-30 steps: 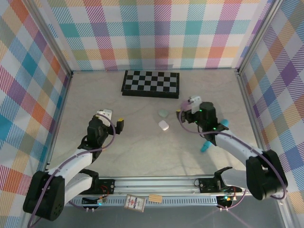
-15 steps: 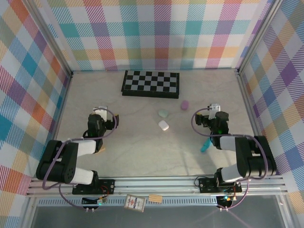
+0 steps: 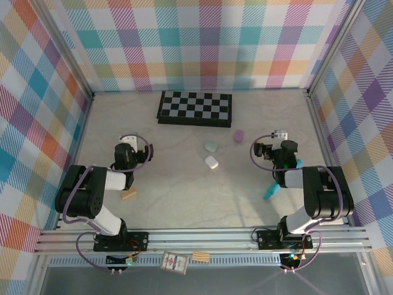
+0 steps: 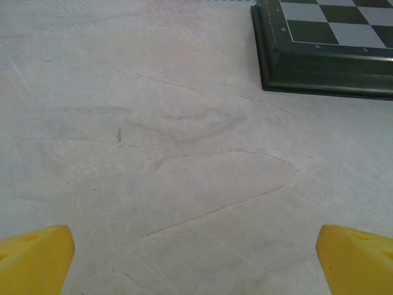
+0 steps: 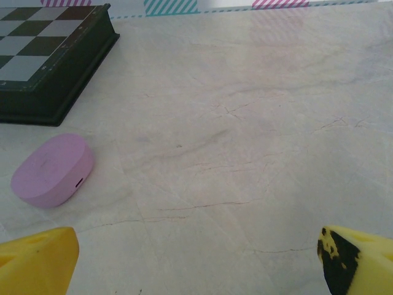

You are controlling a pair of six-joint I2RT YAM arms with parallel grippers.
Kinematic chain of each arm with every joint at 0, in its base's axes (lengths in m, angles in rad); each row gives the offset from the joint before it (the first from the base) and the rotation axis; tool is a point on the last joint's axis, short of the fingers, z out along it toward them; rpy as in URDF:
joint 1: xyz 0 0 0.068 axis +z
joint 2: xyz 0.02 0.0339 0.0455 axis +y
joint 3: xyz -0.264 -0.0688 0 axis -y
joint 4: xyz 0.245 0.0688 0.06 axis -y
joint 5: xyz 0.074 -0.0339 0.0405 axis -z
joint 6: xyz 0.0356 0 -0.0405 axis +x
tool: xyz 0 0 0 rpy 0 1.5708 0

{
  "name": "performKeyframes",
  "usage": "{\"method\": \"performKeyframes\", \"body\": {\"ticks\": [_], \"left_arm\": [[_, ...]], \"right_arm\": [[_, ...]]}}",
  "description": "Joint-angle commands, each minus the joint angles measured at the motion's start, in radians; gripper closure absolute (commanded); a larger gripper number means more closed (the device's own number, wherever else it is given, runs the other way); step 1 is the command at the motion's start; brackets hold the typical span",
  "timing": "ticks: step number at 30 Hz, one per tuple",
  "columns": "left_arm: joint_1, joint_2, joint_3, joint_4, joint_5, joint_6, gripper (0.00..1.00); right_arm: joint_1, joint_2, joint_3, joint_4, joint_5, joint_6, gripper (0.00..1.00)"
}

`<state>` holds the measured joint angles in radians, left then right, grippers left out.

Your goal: Insert the wireless bluetooth earbuds into the charging case

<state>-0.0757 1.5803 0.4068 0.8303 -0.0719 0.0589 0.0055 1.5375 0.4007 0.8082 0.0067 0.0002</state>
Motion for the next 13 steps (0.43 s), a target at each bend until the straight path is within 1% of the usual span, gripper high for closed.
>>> {"method": "performKeyframes", "body": {"ticks": [1,13], "left_arm": [[0.009,0.000,0.013,0.012,-0.002,-0.021,0.00],[0.009,0.000,0.014,0.010,-0.002,-0.021,0.00]], "right_arm": [[-0.002,0.001,0.010,0.023,-0.019,0.017,0.01],[-0.001,0.000,0.012,0.020,-0.020,0.013,0.01]]}}
